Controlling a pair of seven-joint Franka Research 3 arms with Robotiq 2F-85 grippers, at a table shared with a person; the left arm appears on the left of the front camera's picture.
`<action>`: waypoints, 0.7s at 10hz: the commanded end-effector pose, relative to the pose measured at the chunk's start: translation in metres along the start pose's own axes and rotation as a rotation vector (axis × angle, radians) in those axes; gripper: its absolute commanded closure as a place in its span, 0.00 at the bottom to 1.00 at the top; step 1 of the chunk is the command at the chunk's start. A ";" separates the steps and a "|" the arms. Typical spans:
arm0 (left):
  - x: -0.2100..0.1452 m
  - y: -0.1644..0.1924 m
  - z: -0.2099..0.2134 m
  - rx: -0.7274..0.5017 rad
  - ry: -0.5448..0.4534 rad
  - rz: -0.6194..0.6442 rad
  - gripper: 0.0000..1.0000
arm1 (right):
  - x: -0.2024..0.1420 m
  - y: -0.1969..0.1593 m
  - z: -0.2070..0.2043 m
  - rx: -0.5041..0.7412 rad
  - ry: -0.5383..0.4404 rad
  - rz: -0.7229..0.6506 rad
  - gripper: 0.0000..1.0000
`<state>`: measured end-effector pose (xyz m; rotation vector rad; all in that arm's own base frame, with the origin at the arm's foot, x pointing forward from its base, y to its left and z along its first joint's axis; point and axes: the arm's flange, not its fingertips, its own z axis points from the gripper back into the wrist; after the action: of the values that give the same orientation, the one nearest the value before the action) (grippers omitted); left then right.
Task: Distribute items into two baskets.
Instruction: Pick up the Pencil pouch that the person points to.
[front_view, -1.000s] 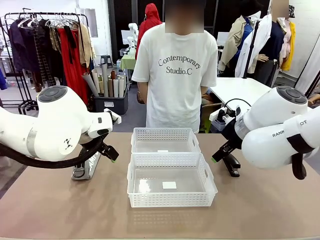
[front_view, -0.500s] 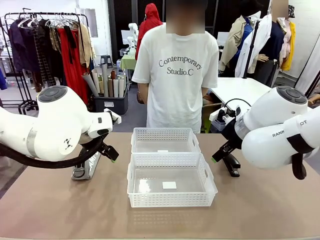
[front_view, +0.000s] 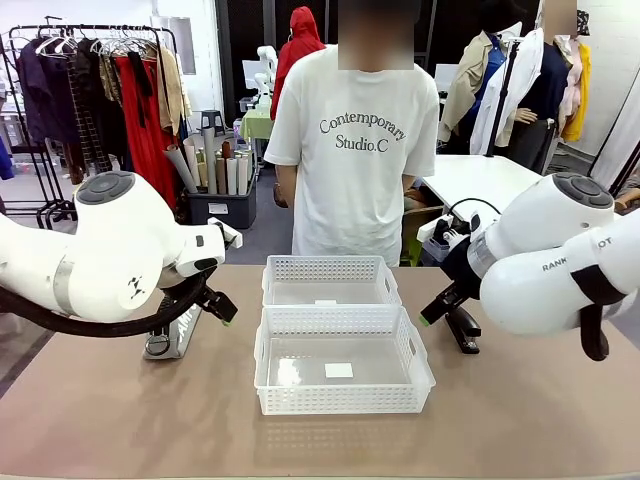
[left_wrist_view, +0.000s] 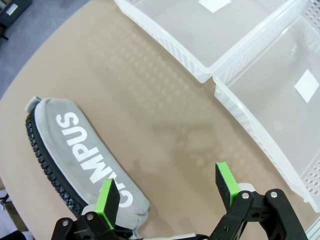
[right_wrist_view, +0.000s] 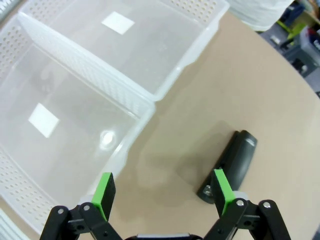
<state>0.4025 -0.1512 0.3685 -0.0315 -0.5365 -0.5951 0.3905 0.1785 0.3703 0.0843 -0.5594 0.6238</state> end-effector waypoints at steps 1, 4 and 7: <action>0.002 0.000 0.011 -0.042 0.022 0.028 0.00 | 0.008 -0.009 0.005 0.141 -0.038 -0.056 0.00; 0.011 -0.001 0.034 -0.130 0.025 0.063 0.00 | 0.025 -0.006 0.018 0.266 -0.059 -0.140 0.00; 0.022 0.006 0.060 -0.273 0.031 0.116 0.00 | 0.046 -0.012 0.039 0.379 -0.100 -0.268 0.00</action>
<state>0.3870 -0.1606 0.4258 -0.2420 -0.4395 -0.5493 0.3979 0.1855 0.4294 0.4620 -0.5063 0.4737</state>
